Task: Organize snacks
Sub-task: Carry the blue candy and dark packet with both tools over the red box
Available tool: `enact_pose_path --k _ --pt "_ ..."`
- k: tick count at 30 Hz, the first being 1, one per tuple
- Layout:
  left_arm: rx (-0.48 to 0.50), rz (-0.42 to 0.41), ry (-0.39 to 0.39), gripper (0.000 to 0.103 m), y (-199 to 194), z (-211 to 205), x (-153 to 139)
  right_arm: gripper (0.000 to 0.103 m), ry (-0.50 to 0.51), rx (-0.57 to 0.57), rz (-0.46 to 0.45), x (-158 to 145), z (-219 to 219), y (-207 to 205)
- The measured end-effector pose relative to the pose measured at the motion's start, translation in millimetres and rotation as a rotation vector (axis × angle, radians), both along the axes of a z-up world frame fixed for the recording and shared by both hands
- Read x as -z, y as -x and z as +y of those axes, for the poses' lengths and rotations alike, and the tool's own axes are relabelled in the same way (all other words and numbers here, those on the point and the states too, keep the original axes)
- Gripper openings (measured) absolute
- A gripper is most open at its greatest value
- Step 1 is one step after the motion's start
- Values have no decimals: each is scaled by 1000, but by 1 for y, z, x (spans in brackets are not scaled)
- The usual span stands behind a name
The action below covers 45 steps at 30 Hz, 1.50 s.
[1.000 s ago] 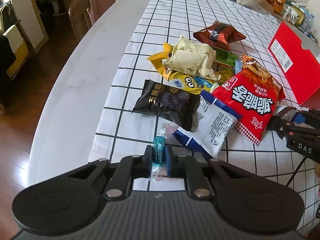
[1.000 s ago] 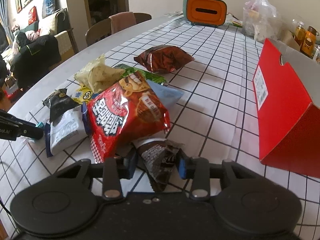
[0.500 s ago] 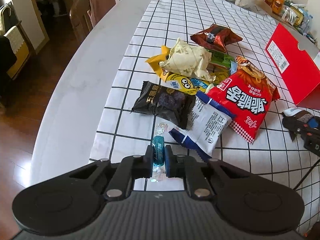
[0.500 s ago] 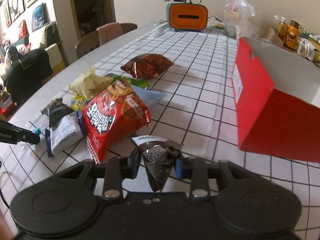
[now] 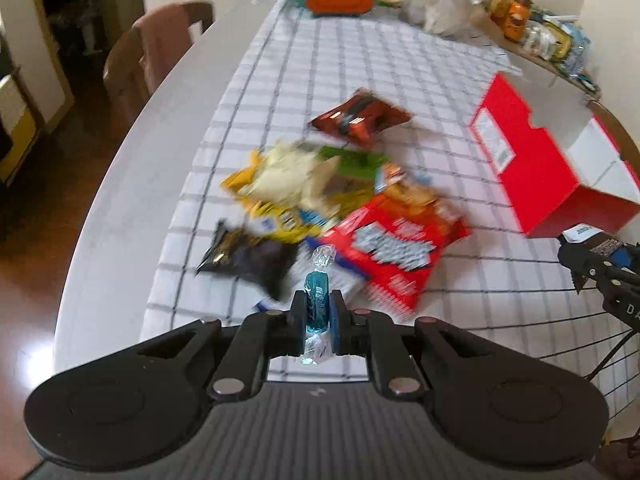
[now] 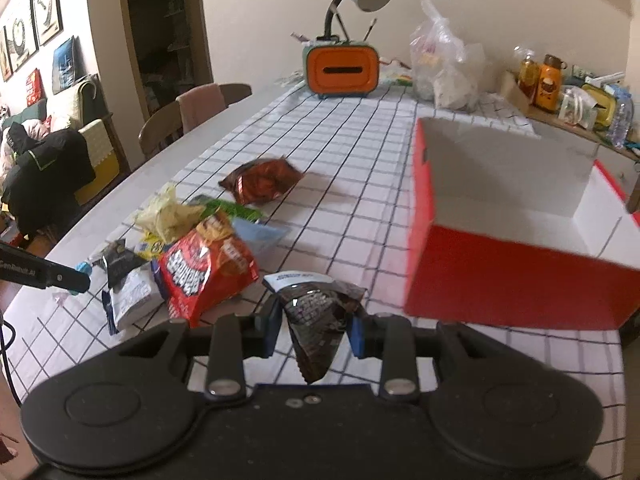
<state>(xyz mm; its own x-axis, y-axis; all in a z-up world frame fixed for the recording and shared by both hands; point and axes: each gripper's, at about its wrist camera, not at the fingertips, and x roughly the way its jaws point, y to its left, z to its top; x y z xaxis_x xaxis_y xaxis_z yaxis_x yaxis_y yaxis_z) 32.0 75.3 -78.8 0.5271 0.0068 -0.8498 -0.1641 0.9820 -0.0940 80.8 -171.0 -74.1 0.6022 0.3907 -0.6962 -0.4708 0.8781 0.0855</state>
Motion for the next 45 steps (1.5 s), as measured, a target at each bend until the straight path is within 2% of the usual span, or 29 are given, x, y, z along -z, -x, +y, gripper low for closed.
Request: enact_pose_path --k 12,19,24,33,39,45 --pt "140 -92 -11 11 -55 -90 -46 33 2 59 -53 -42 -65 -32" --pt "221 -127 -48 11 -98 -159 -63 33 10 92 -53 -50 -105 -67" --pt "246 -118 -47 11 -129 -195 -64 33 37 112 -71 -49 -133 -89" --pt "257 -76 -52 11 -182 -245 -55 33 72 147 -47 -34 -171 -135" --pt "253 -61 -74 11 -210 -269 -44 33 104 128 -5 -21 -180 -163" --pt "239 -15 -97 11 -240 -287 -26 33 195 67 17 -2 -175 -183"
